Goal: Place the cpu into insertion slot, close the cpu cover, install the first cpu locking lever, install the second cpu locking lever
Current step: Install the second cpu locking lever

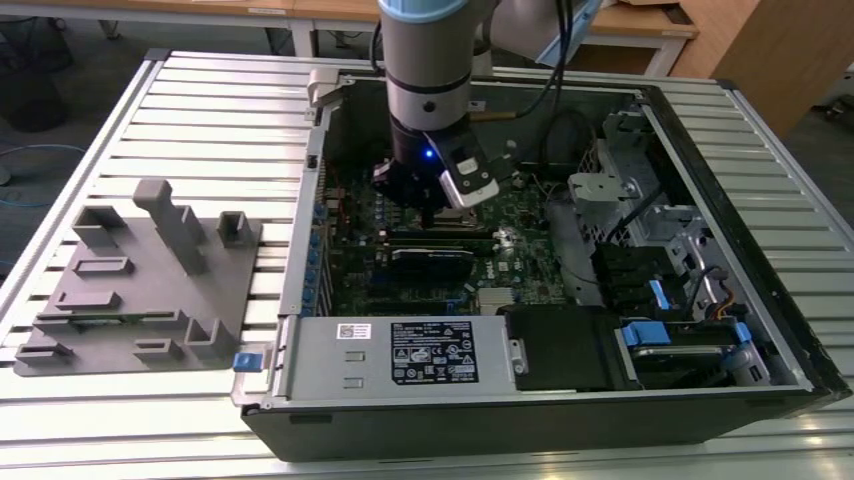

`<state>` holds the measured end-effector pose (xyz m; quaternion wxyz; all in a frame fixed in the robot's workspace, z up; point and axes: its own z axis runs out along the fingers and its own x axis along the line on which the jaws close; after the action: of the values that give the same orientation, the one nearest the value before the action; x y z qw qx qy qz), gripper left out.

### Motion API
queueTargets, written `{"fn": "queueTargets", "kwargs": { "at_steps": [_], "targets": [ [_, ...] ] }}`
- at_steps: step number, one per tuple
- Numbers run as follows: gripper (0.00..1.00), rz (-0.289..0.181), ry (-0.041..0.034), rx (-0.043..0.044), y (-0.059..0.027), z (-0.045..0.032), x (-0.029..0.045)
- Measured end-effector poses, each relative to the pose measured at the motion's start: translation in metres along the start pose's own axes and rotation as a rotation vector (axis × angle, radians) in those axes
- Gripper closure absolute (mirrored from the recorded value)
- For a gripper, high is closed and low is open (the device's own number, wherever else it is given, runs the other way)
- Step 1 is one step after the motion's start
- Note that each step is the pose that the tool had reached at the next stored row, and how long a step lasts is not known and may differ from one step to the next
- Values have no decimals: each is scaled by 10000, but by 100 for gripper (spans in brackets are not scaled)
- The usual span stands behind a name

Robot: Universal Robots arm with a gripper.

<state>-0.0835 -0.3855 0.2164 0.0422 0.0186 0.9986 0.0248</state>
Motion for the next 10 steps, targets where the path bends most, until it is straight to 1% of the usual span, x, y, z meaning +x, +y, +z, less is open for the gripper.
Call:
{"fn": "queueTargets", "kwargs": {
  "at_steps": [6,10],
  "targets": [
    [89,0,3,1,2,39,5],
    [89,7,5,-73,5,72,11]
  ]
}}
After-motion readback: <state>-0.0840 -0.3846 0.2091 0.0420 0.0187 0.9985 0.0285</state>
